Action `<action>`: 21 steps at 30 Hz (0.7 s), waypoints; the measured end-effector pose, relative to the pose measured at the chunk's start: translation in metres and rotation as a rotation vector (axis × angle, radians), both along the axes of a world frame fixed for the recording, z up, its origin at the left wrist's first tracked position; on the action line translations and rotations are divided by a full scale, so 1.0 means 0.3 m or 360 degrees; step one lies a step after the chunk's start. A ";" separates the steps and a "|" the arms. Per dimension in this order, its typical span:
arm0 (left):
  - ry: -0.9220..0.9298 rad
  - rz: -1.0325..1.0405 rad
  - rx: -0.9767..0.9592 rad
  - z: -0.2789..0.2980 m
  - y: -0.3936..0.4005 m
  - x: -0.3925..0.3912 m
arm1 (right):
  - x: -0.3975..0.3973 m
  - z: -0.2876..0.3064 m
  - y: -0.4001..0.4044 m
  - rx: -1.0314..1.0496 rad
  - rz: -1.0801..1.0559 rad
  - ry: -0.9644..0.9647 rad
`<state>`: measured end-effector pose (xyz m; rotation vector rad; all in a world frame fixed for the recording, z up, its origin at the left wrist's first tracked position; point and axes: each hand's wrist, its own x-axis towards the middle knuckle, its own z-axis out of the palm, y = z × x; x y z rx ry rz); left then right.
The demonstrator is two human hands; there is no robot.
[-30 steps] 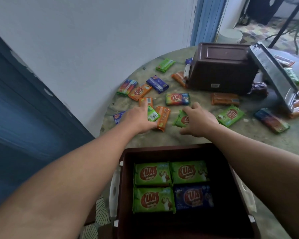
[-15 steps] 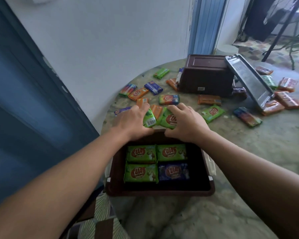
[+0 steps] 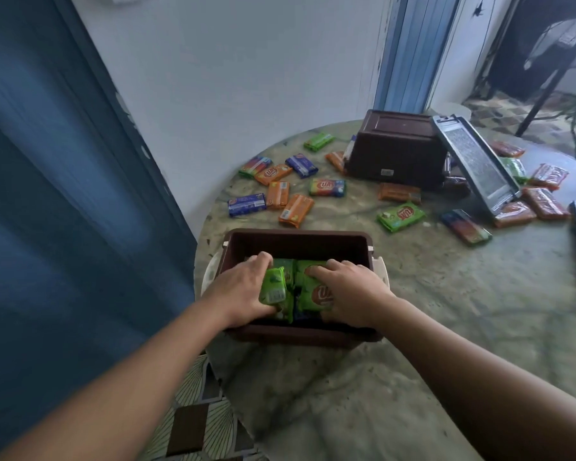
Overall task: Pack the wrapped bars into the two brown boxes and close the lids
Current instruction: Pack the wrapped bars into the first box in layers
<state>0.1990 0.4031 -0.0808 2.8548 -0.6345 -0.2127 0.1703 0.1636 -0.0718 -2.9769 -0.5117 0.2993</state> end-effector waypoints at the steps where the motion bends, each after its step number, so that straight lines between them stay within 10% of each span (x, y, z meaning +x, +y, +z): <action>1: 0.0012 0.0050 -0.0037 -0.004 0.006 -0.001 | 0.000 -0.009 0.000 -0.0028 0.0017 -0.0006; 21: 0.0127 -0.0125 0.0018 -0.050 0.010 0.029 | -0.008 -0.035 0.022 -0.0234 -0.0029 -0.0083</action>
